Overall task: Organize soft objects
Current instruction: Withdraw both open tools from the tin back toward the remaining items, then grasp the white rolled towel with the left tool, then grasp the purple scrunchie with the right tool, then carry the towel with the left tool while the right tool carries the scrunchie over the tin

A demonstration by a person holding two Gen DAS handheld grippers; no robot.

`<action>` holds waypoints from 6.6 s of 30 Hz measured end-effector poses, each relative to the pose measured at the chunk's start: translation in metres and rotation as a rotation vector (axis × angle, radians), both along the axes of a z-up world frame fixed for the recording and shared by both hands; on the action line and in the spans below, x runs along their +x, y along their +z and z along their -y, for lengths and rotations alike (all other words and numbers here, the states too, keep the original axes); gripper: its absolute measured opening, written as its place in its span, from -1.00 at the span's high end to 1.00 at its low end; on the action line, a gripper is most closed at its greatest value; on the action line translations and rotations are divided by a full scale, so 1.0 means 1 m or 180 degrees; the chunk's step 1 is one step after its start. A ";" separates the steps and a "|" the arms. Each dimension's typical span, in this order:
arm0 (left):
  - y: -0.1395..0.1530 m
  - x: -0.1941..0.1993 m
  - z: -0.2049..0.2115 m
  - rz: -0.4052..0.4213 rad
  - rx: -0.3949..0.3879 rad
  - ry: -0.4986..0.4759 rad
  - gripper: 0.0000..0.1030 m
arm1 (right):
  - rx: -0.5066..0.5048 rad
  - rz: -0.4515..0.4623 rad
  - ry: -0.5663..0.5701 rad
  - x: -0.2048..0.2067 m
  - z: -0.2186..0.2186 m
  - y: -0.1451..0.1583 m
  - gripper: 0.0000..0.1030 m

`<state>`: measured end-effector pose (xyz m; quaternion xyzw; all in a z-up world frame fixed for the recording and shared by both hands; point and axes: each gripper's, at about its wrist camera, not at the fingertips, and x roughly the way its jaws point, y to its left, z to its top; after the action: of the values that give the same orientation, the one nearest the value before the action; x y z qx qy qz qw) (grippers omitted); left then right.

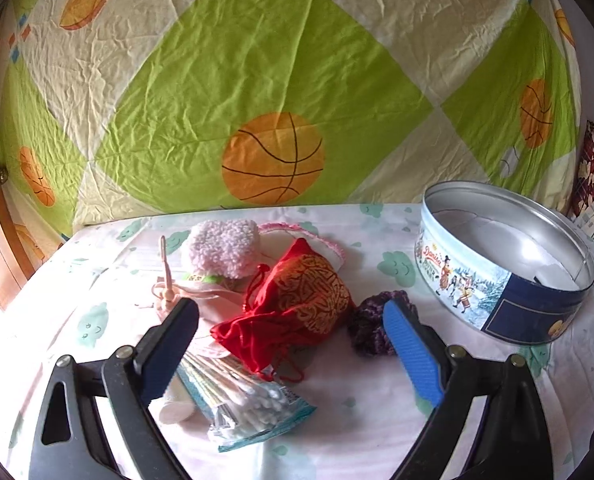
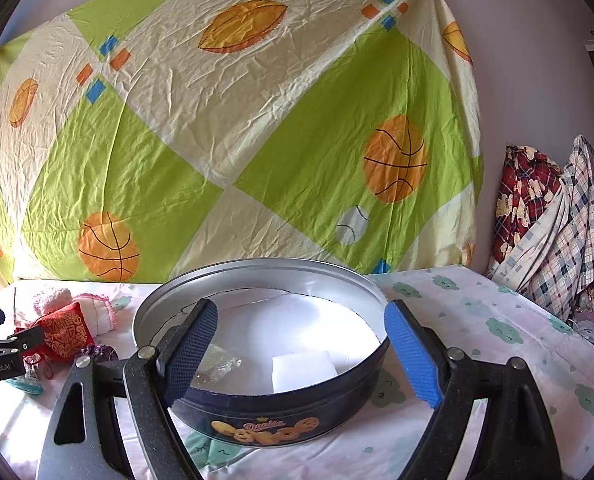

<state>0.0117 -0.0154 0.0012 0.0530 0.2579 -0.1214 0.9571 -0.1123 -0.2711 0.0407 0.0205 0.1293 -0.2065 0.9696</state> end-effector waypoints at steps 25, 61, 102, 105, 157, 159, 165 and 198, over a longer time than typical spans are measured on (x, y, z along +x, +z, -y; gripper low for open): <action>-0.007 0.047 -0.144 -0.0258 -0.0127 0.0709 -0.84 | 0.0121 -0.0352 0.0879 0.045 -0.136 -0.015 -0.69; -0.027 0.047 -0.135 -0.0922 -0.0670 0.0168 0.34 | 0.0463 -0.0861 0.1189 0.071 -0.150 -0.028 -0.69; -0.002 0.028 -0.166 0.0097 -0.0726 0.1018 0.34 | 0.0179 -0.0544 0.1687 0.091 -0.182 -0.002 0.30; -0.005 0.028 -0.159 0.0094 -0.0676 0.0975 0.34 | 0.0132 -0.0352 0.1791 0.081 -0.180 0.009 0.30; 0.054 -0.011 0.076 0.0336 -0.0592 -0.0355 0.34 | -0.0032 0.0138 0.0713 0.031 0.005 0.032 0.30; 0.055 -0.010 0.085 0.0329 -0.0605 -0.0402 0.34 | -0.0021 0.0137 0.0667 0.031 0.014 0.032 0.30; 0.057 -0.010 0.117 0.0322 -0.0587 -0.0549 0.34 | -0.0009 0.0137 0.0508 0.030 0.039 0.033 0.30; 0.046 0.005 0.210 0.0137 -0.0434 -0.0802 0.34 | 0.0076 0.0027 -0.0012 0.036 0.110 0.027 0.30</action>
<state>0.0163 -0.2251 0.0468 0.0224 0.2197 -0.2566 0.9410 -0.0762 -0.3810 0.0677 0.0332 0.1276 -0.2066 0.9695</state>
